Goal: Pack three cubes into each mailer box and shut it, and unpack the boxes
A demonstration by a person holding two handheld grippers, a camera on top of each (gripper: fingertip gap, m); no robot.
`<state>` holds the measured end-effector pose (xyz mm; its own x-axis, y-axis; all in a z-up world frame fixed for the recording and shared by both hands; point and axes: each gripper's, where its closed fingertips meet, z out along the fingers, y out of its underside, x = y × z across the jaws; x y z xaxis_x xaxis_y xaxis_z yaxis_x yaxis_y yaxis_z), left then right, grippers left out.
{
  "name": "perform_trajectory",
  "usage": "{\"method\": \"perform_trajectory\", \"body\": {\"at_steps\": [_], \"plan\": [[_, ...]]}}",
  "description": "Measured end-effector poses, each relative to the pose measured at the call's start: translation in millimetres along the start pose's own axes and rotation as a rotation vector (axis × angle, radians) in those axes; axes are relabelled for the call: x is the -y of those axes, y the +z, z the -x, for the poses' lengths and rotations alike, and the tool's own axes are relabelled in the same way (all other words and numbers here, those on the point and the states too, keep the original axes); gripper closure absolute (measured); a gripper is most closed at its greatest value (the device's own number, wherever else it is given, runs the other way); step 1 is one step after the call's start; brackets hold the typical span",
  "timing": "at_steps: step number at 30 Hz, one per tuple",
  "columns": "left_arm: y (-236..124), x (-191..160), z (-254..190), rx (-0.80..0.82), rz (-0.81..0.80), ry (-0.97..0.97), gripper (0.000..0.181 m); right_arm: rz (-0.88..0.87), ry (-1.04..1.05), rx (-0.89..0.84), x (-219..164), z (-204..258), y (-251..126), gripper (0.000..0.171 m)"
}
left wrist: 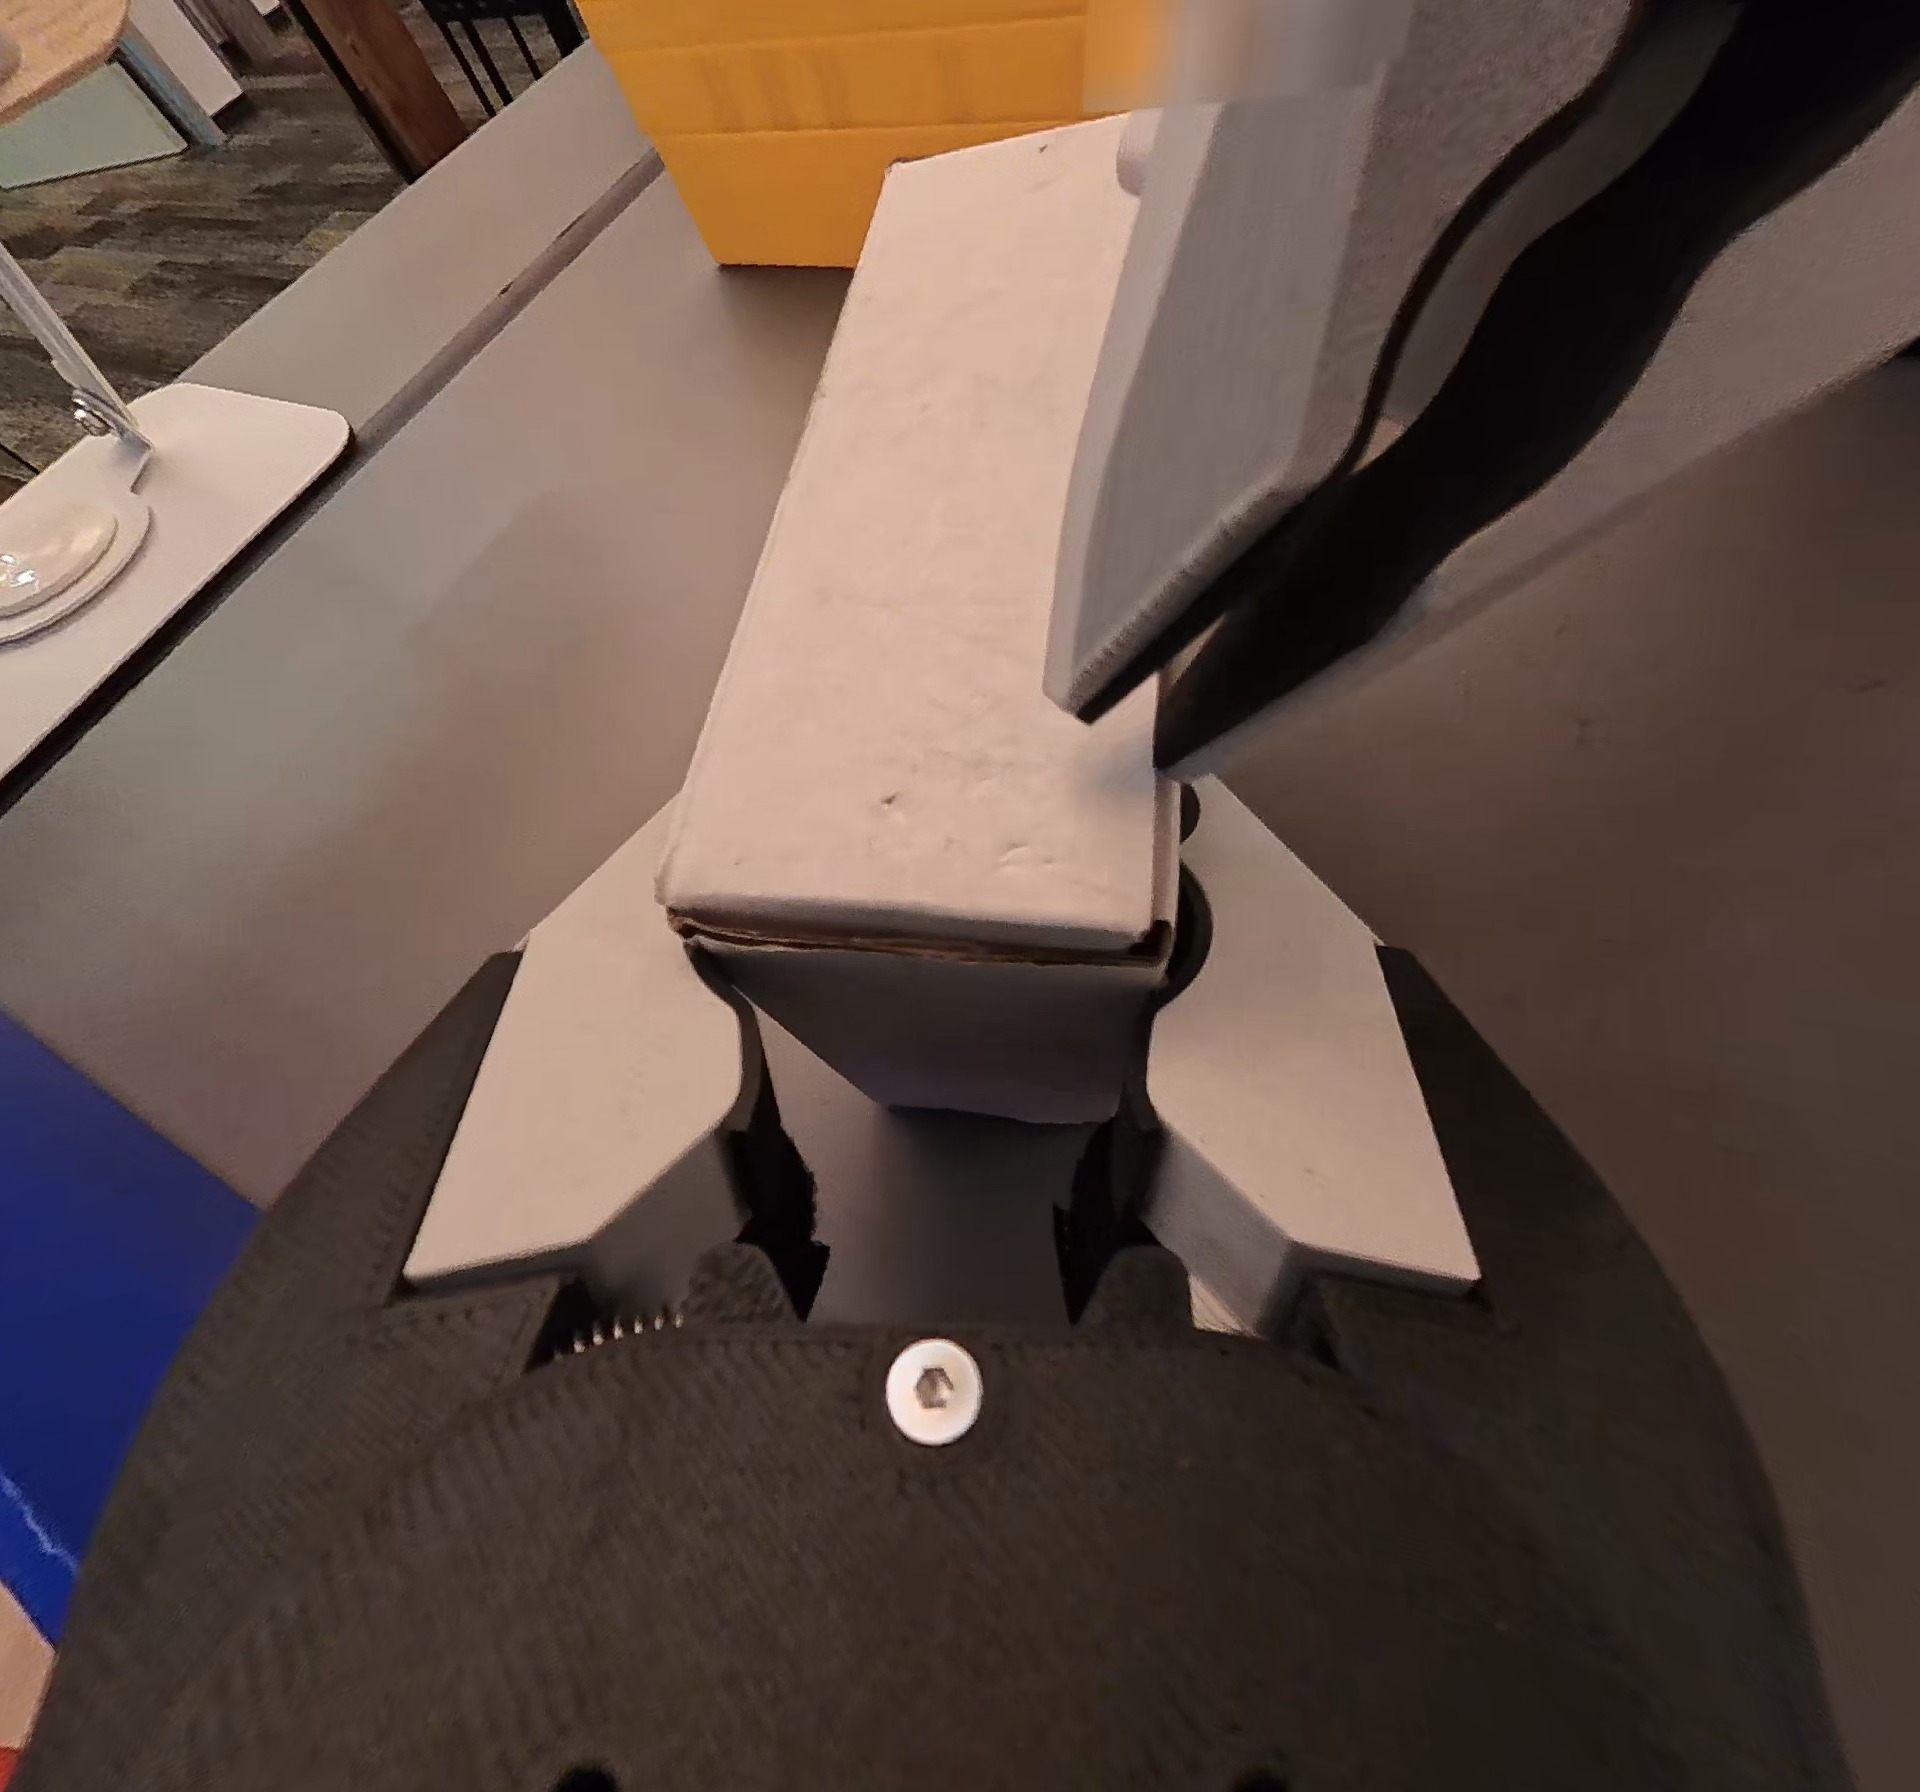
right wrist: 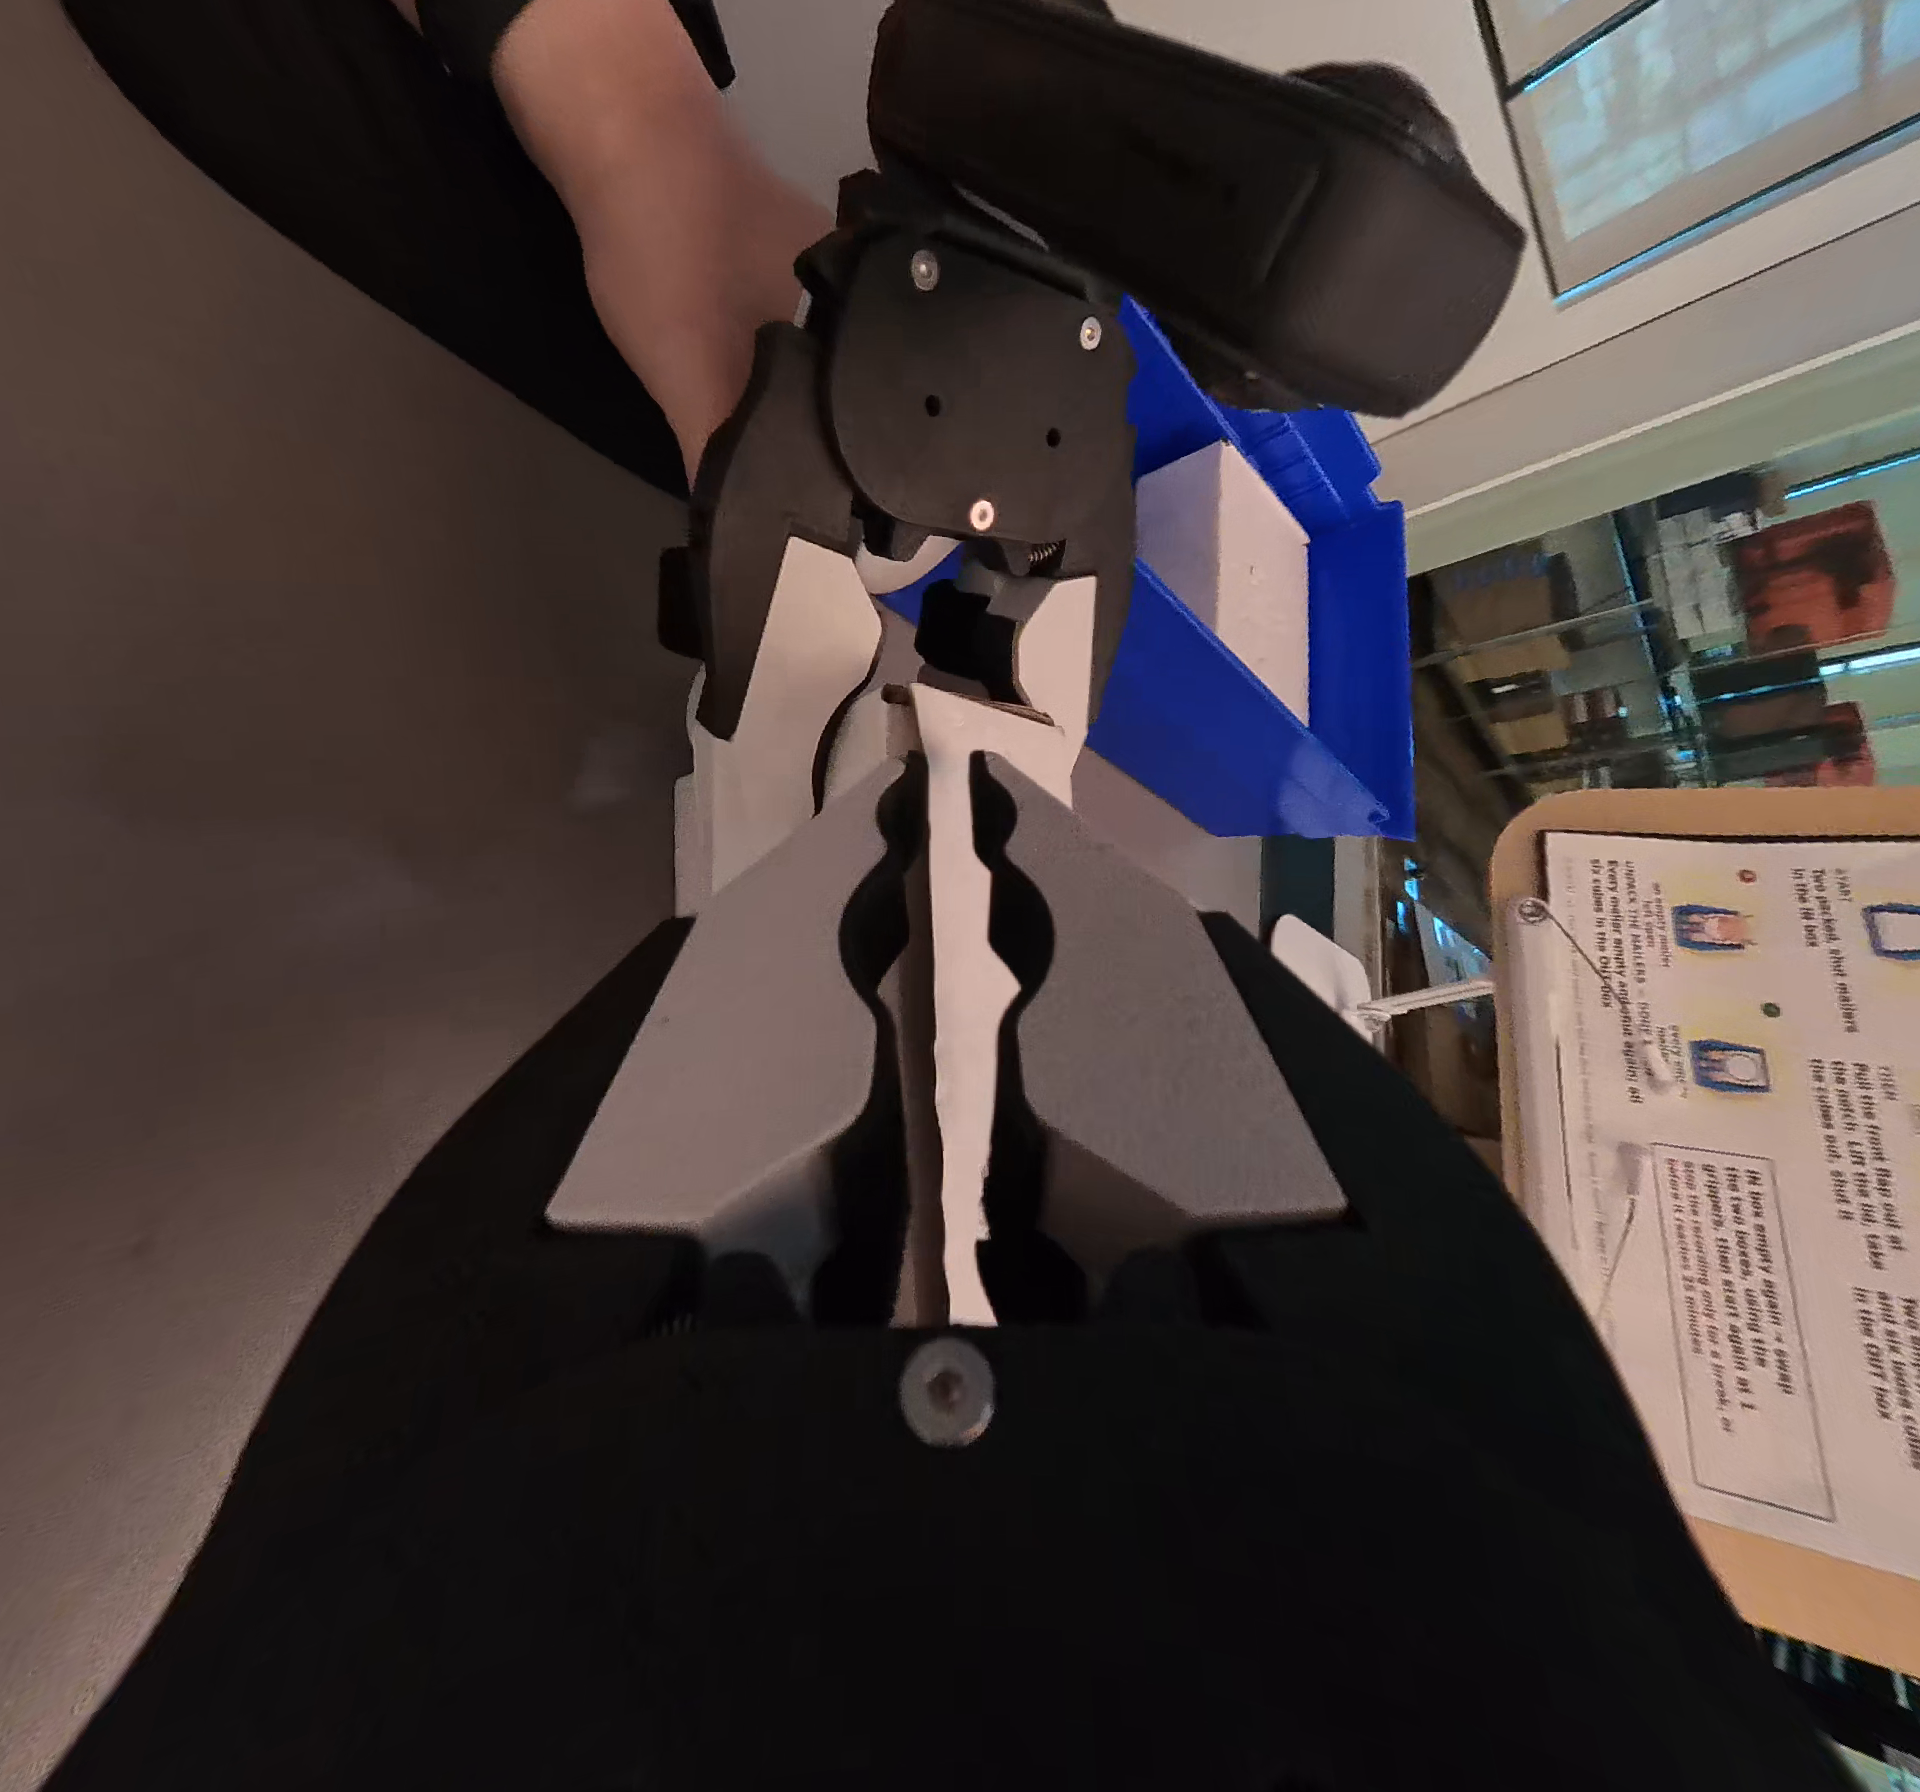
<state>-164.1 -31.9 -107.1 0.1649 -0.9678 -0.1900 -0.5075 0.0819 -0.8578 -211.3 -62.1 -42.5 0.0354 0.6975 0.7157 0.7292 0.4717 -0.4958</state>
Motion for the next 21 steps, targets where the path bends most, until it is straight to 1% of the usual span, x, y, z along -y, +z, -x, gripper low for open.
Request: {"method": "perform_trajectory", "body": {"at_steps": [7,11,13,15,19,21], "plan": [[-2,2,4,0.000,-0.008,-0.012,0.105,0.006,-0.054,-0.059,2,-5,1,0.167],[-1,-1,3,-0.003,0.007,-0.006,0.104,0.022,-0.050,-0.023,-3,-2,2,0.164],[-1,-1,2,-0.007,0.006,-0.009,0.104,0.071,-0.041,-0.004,-11,-2,-1,0.161],[-1,-1,2,-0.008,0.006,-0.010,0.104,0.096,-0.031,0.014,-15,-1,-2,0.165],[-1,-2,4,-0.002,0.008,-0.026,0.105,0.121,-0.110,-0.053,-14,-4,-1,0.169],[0,-1,4,0.004,0.006,-0.017,0.105,0.114,-0.105,-0.060,-12,-5,-2,0.169]]}}
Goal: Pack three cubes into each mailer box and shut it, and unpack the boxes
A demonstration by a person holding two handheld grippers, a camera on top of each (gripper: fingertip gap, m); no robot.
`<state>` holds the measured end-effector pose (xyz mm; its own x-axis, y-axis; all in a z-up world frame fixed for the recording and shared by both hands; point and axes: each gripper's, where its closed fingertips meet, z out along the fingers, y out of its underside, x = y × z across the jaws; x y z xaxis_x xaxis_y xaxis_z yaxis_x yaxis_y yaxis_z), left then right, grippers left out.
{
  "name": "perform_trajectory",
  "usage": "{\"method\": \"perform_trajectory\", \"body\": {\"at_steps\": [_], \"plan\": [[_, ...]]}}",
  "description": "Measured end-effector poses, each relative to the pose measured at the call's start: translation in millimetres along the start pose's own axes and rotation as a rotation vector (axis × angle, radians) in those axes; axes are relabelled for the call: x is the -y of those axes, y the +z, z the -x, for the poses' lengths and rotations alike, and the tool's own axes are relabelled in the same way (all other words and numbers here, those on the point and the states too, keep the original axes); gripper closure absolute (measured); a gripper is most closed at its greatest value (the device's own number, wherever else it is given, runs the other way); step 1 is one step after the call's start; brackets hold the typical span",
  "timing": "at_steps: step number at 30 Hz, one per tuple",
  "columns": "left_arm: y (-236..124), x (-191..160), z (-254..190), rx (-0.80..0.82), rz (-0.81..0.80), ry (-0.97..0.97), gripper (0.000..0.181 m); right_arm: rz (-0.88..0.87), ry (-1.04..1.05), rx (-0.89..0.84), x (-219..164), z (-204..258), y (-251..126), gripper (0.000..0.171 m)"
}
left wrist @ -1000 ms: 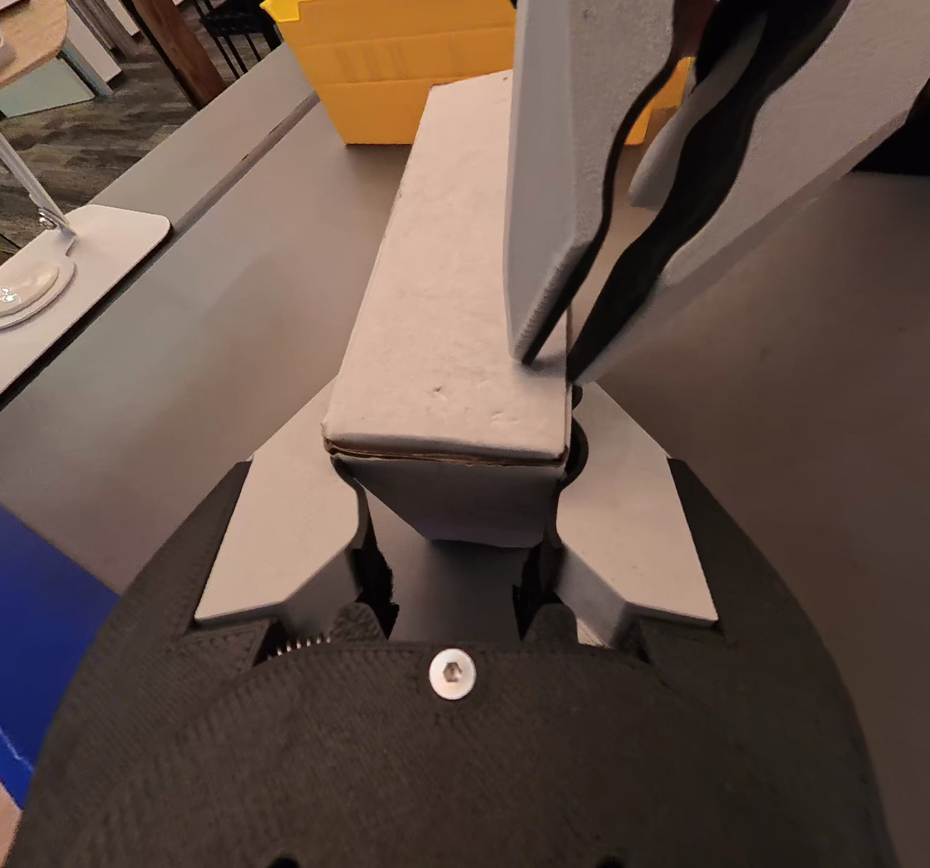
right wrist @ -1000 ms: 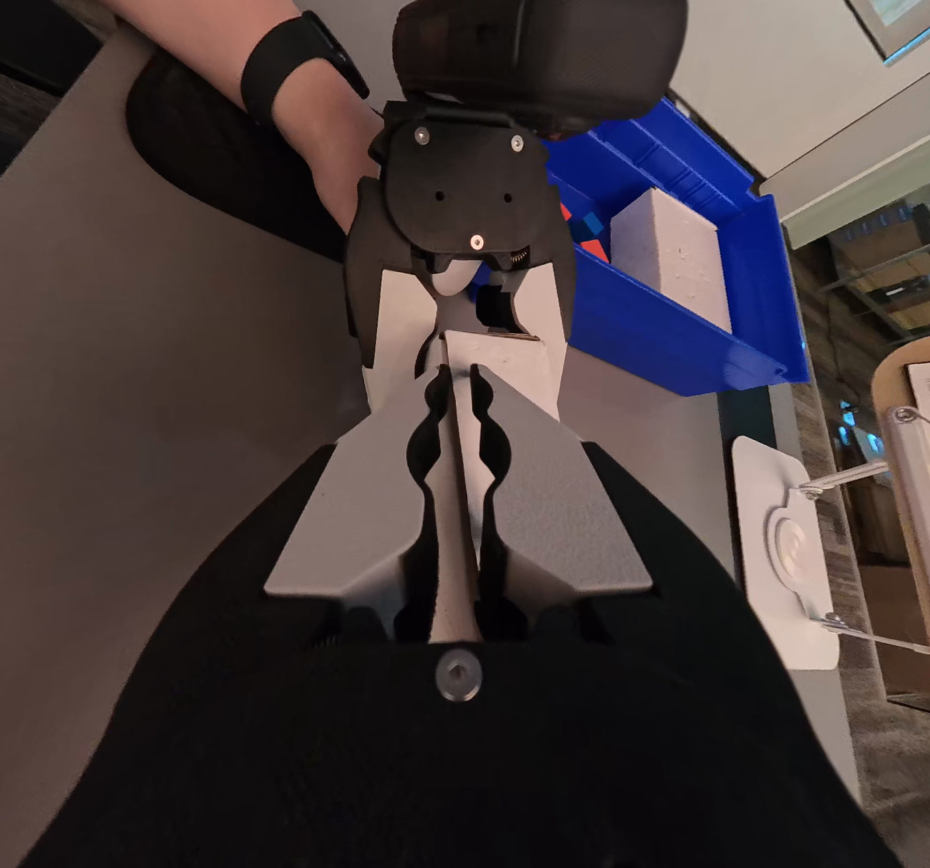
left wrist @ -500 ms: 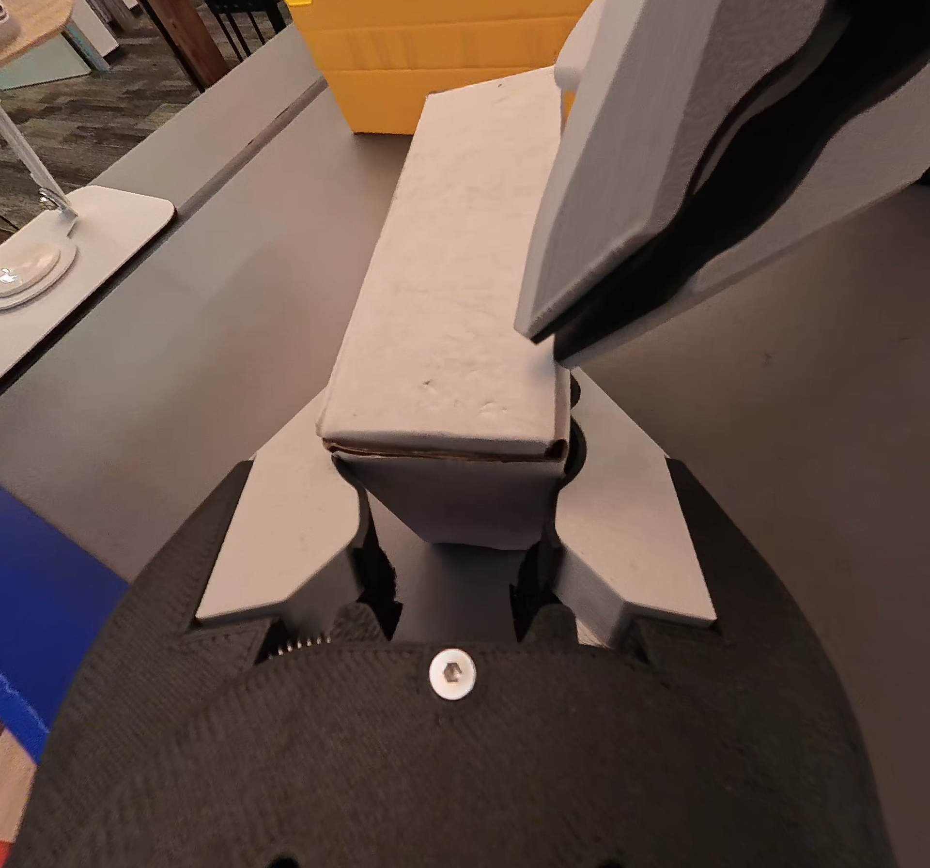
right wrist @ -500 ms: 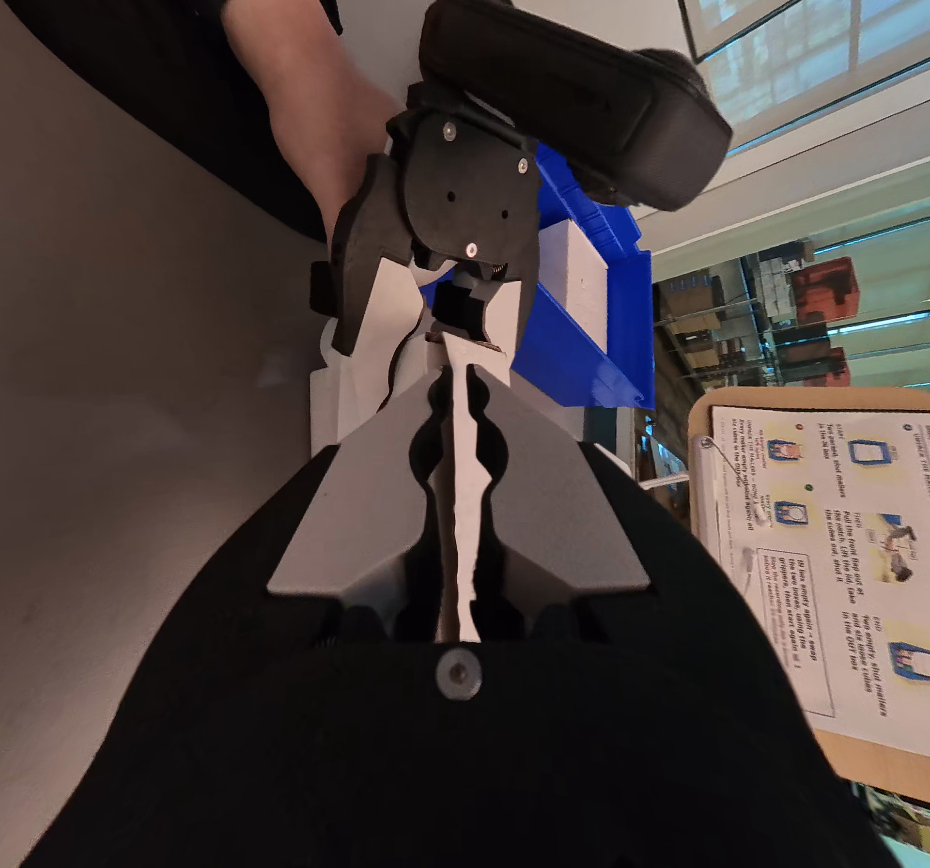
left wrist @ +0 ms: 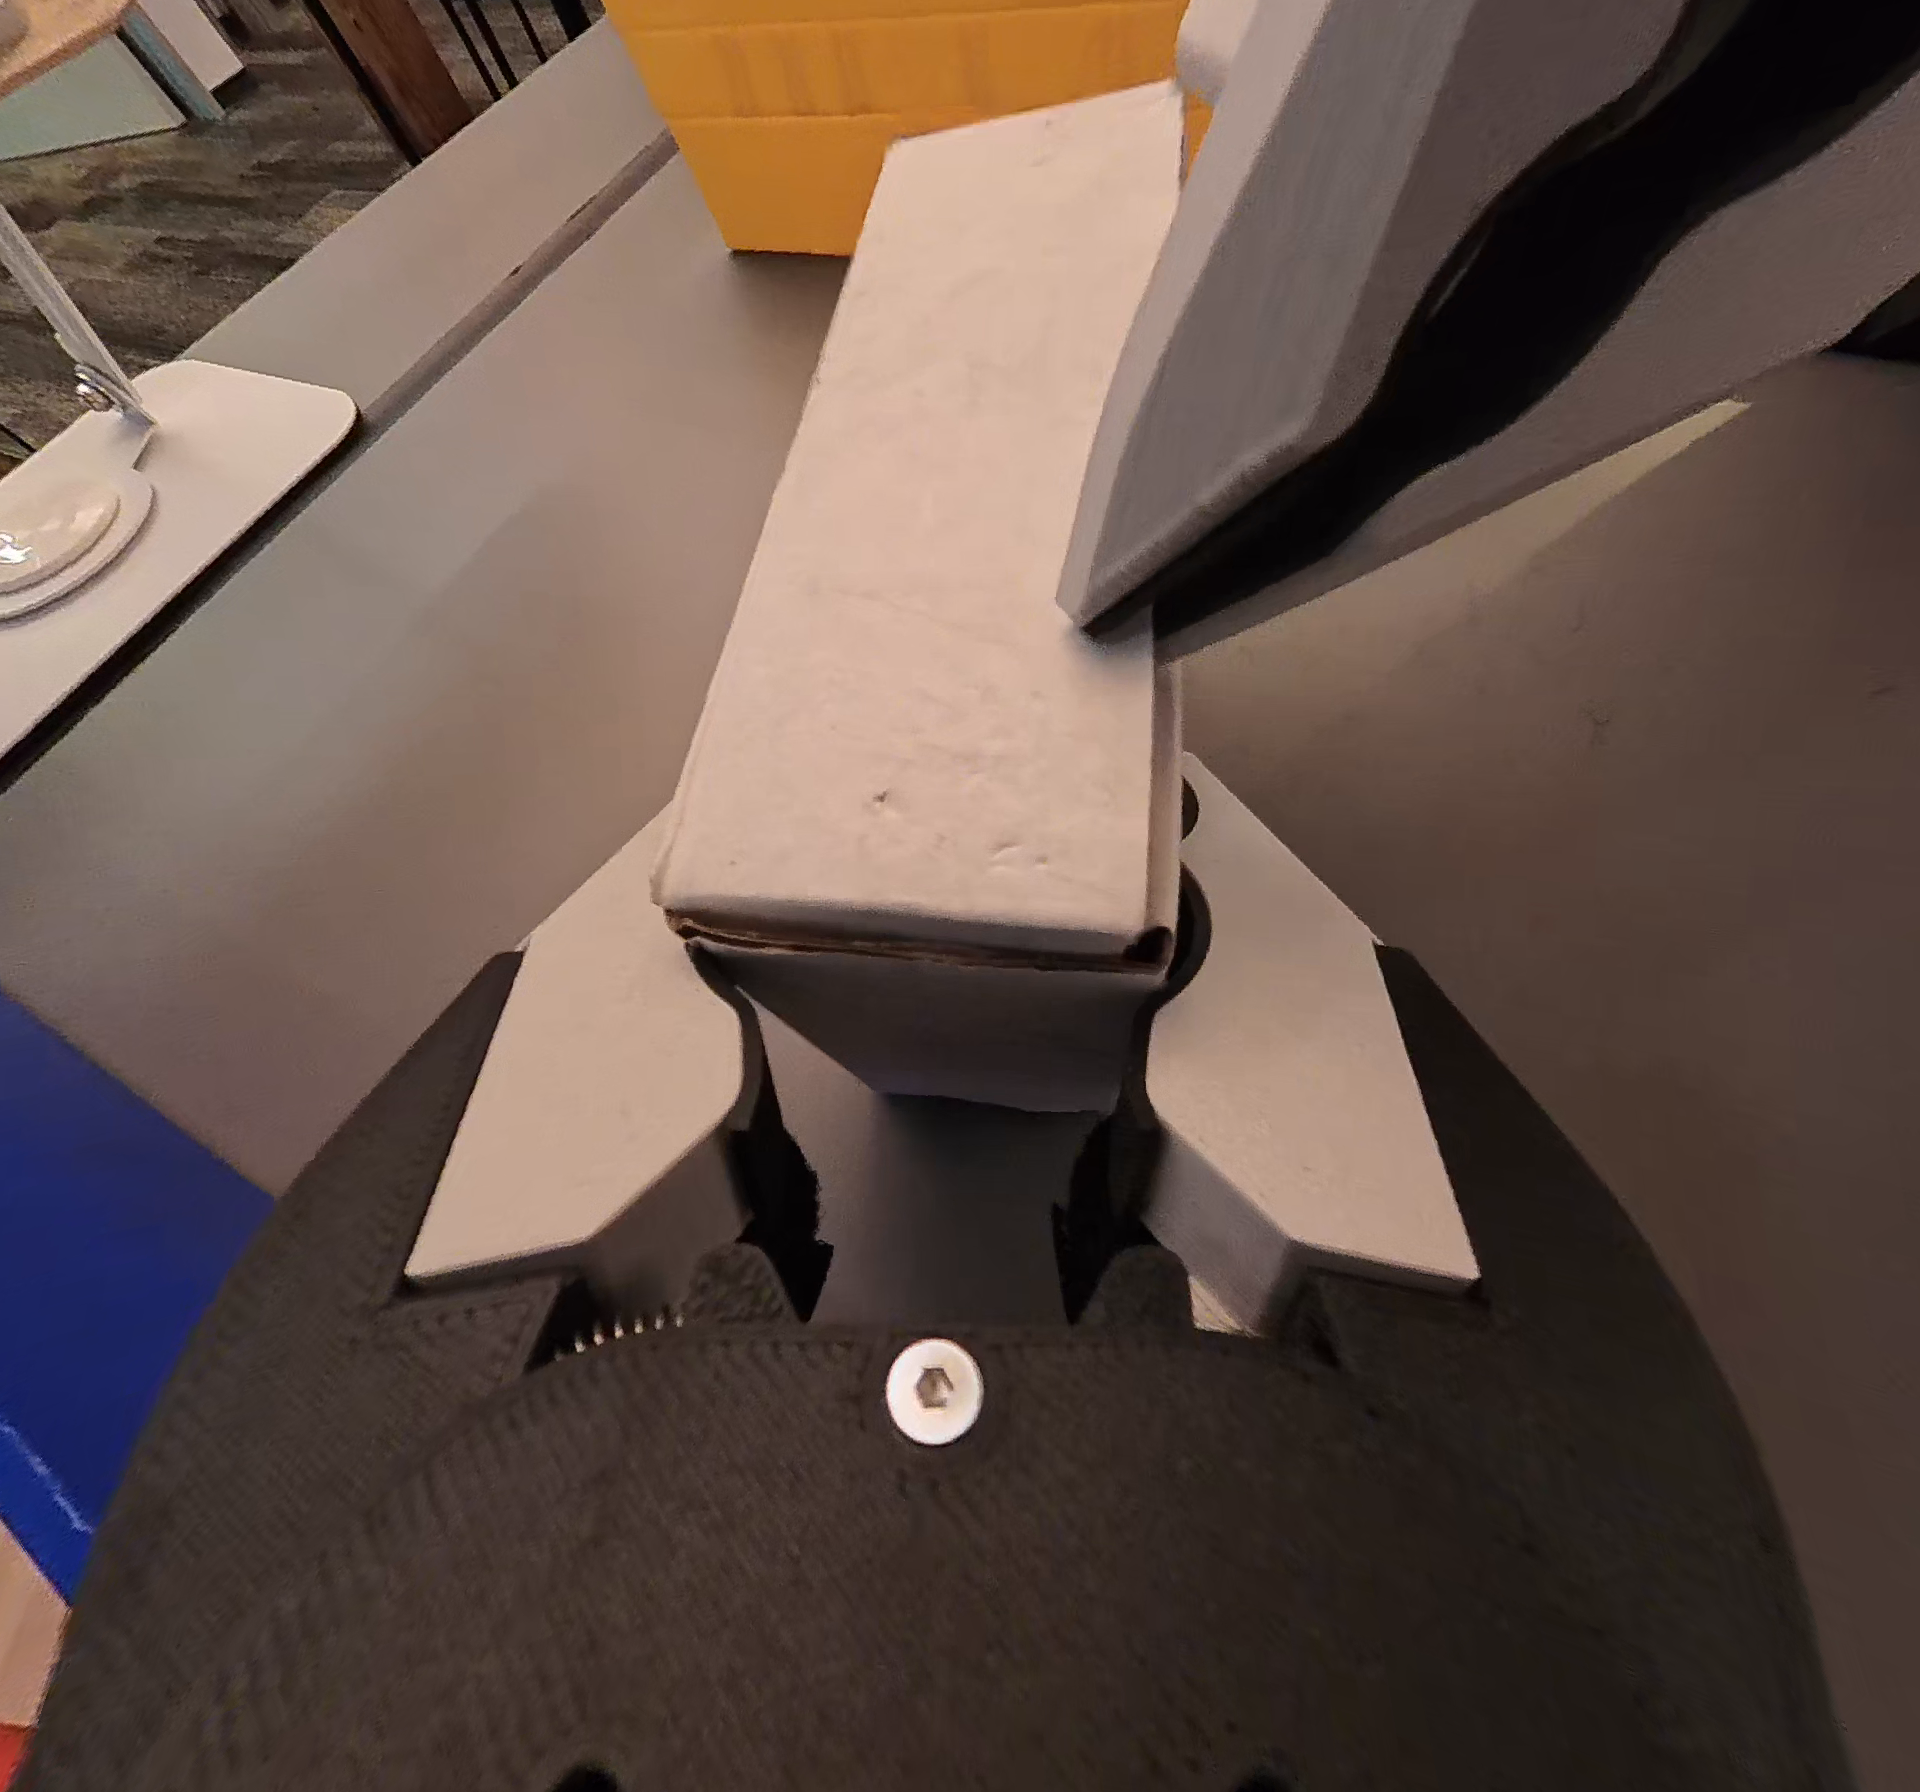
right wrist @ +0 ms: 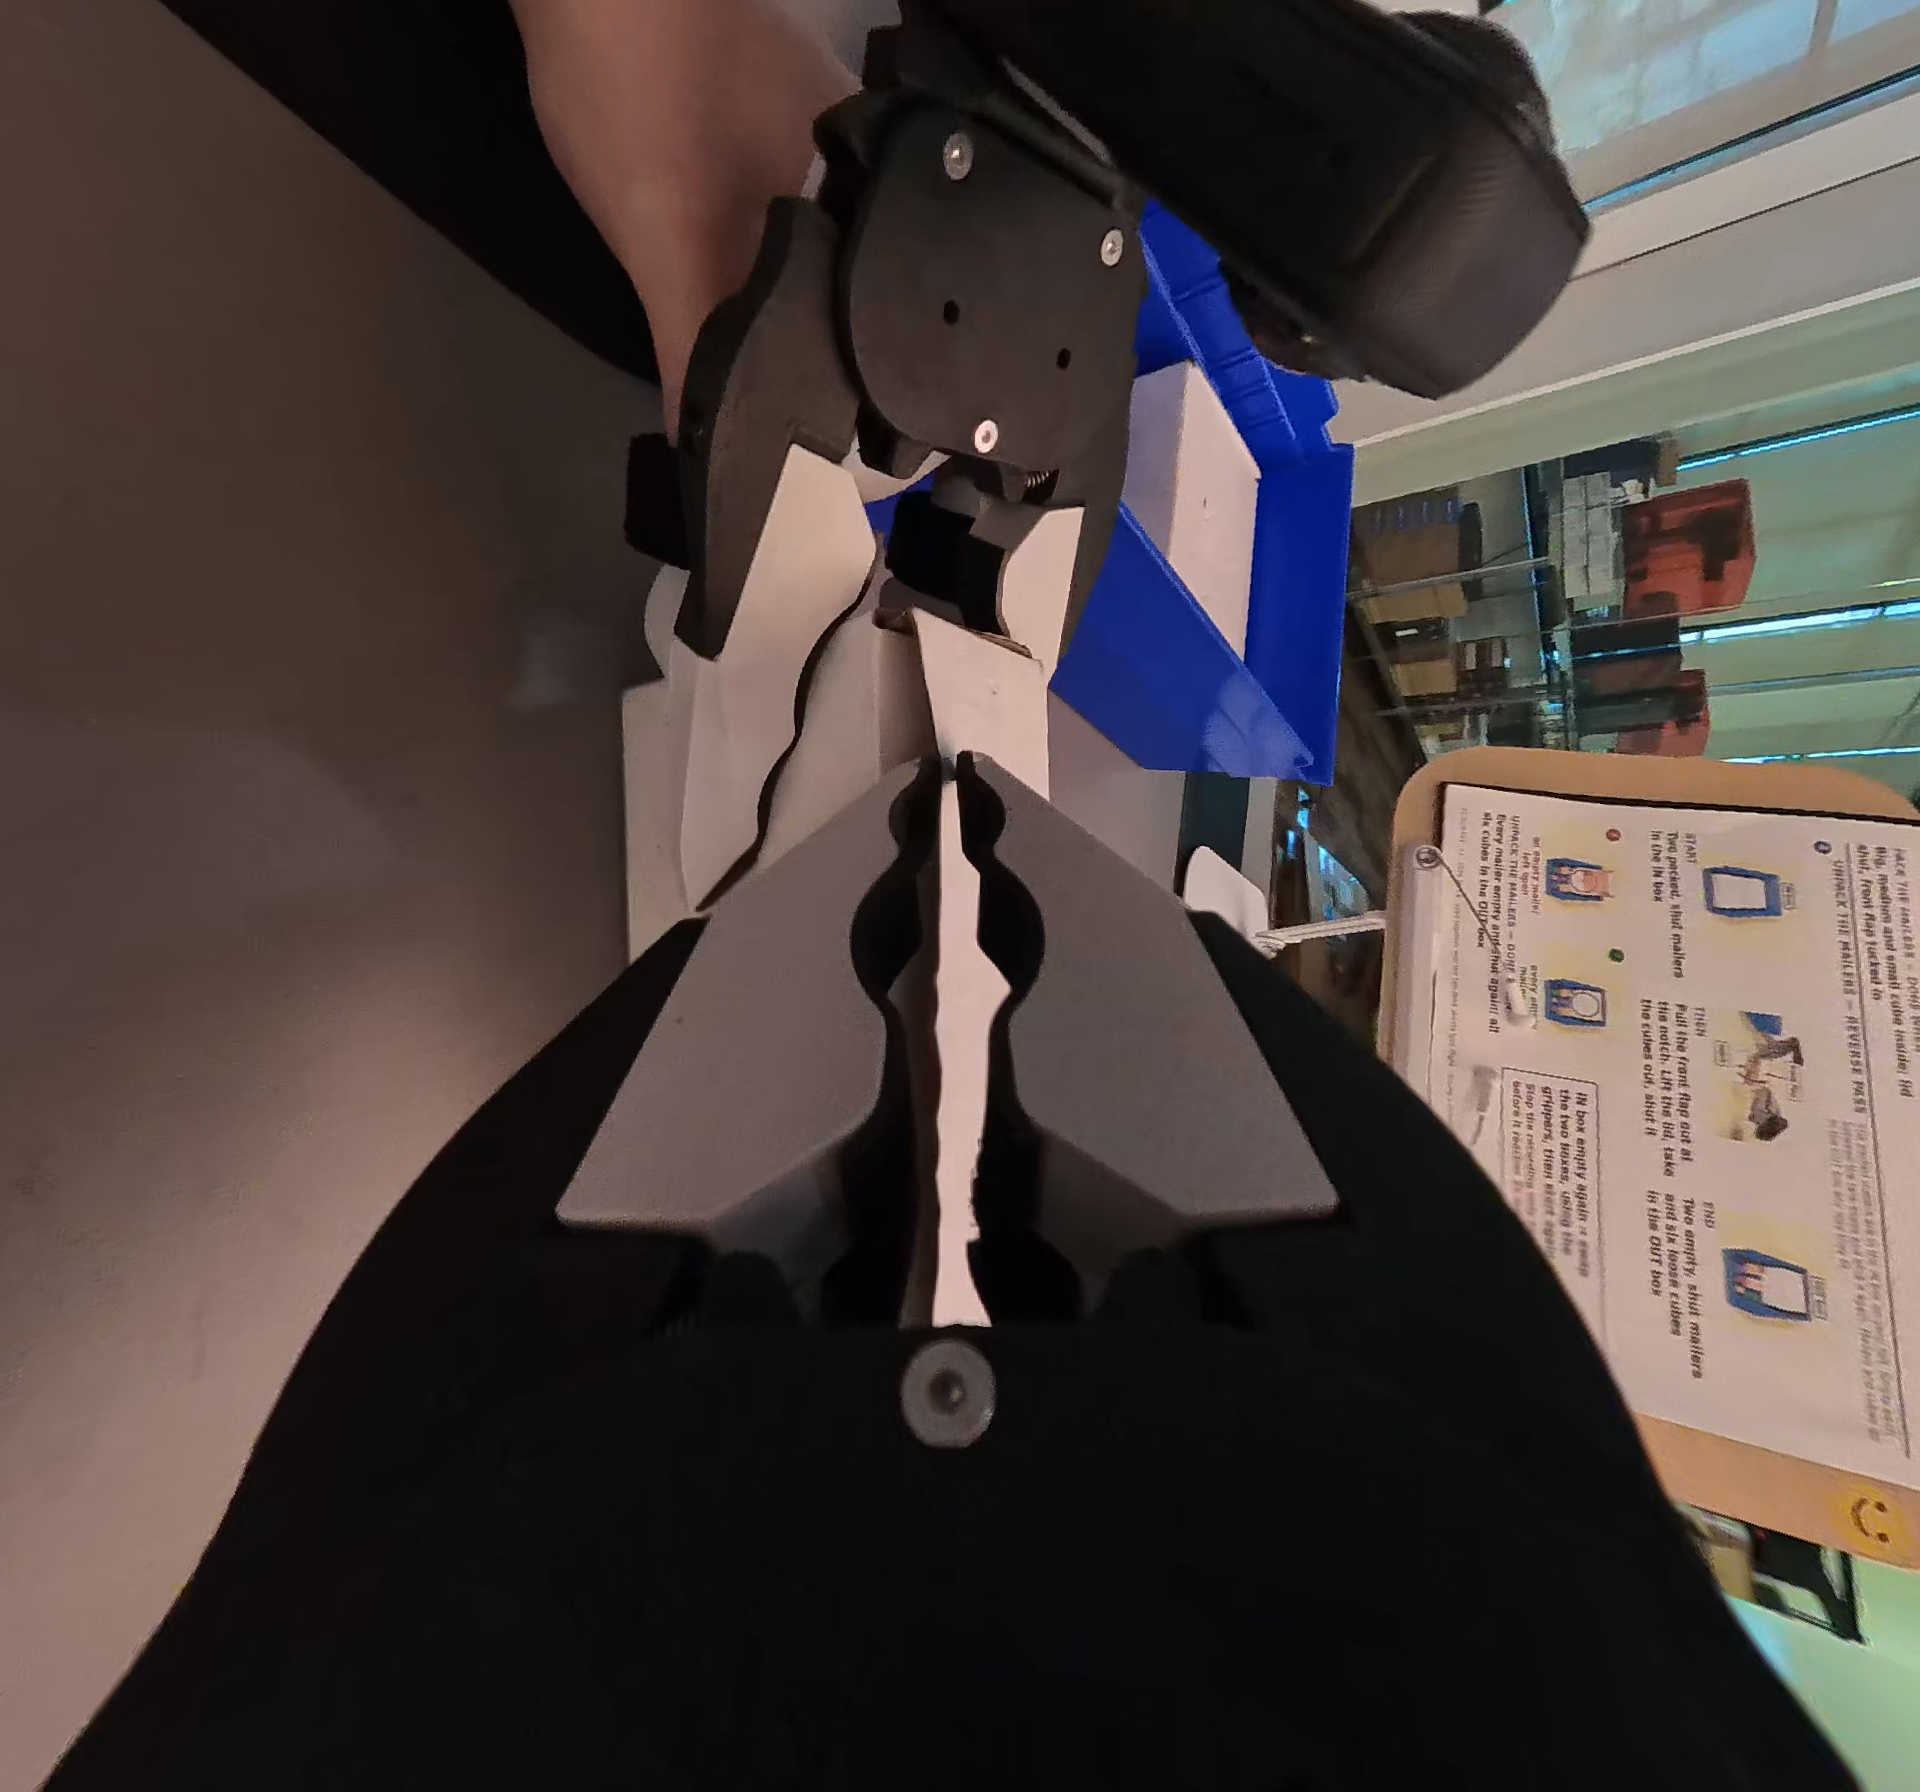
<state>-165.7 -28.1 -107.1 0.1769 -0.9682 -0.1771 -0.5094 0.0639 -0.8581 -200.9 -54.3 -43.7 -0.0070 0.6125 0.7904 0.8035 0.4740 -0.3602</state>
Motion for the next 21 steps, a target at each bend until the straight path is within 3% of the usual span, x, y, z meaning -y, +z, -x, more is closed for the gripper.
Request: {"method": "perform_trajectory", "body": {"at_steps": [4,8,11,14,15,21], "plan": [[1,0,3,0.013,0.004,0.009,0.105,-0.007,0.018,-0.022,1,-6,-1,0.170],[1,3,-3,0.022,0.001,0.094,0.105,-0.047,0.058,-0.166,4,-38,-13,0.169],[2,5,-8,0.061,0.000,0.176,0.104,-0.110,0.157,-0.058,4,-38,-22,0.167],[0,7,-12,0.064,-0.016,0.267,0.104,-0.057,0.202,0.054,-13,-35,-36,0.143],[0,7,-13,0.075,-0.016,0.289,0.104,-0.018,0.236,0.106,-22,-32,-40,0.142],[0,7,-16,0.091,-0.019,0.356,0.104,0.135,0.309,0.254,-50,-12,-46,0.164]]}}
